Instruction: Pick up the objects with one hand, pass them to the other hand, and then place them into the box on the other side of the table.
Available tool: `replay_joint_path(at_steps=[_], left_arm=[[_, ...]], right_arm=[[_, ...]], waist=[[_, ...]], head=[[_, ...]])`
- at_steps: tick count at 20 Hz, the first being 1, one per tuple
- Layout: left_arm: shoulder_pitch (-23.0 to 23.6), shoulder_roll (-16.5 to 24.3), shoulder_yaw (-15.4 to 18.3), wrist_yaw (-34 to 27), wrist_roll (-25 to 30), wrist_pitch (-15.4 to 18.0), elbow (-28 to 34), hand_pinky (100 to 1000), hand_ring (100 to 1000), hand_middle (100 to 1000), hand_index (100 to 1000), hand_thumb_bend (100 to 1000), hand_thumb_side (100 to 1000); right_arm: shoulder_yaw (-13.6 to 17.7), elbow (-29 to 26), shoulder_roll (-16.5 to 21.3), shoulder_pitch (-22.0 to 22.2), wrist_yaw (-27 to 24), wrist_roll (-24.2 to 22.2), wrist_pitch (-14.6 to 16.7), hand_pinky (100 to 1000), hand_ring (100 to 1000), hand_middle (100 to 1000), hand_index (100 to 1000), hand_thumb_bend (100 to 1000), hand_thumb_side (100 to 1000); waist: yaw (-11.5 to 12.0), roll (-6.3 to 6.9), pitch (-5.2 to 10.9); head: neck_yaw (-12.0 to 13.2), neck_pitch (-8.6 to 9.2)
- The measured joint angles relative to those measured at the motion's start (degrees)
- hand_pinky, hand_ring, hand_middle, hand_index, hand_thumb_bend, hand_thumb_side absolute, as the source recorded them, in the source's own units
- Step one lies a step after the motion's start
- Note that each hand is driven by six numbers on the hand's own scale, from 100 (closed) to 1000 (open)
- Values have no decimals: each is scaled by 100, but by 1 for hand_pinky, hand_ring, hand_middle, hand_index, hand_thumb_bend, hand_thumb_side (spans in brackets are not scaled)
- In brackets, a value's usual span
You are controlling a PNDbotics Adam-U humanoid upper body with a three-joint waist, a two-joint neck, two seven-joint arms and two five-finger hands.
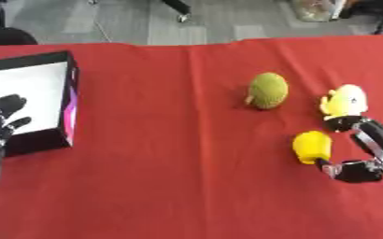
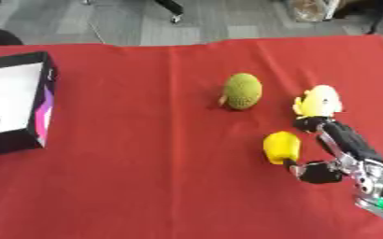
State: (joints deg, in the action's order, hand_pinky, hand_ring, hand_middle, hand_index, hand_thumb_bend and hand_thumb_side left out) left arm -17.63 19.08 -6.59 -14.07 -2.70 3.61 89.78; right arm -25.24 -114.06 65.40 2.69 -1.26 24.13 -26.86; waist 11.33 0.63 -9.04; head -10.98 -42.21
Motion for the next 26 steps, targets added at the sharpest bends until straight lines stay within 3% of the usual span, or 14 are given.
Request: replay_joint_path(at_steps=[7,11,15,26], left_arm=[[-4,-1,-5,0,12,-8,0,832,915,741,791,122,854],[-6,-2,-33,0,15,-10,0,832,916,741,791,122,854],[-8,-2,-34,0,23,-18,0,832,916,742,791,122,852],[-38,-2,-35,0,30,-18,1,832,917,742,790,119,846]], right_arm=[[-65,0,-105,-63,-105,-78,-57,742,778,580,694,388,100],[-69,0,-118,-129,-286,-77,115,698,739,491,609,364,100],[-76,0,-152,-191,-528,30,346,662,697,421,536,190,100],[-120,0,-203,-408,-682,224,752,603,664,407,529,128,100]], waist=[[12,0,0],[19,0,0],[28,0,0],[2,0,0]], head=[[-2,0],[-1,-1],[0,-1],[19,-5]])
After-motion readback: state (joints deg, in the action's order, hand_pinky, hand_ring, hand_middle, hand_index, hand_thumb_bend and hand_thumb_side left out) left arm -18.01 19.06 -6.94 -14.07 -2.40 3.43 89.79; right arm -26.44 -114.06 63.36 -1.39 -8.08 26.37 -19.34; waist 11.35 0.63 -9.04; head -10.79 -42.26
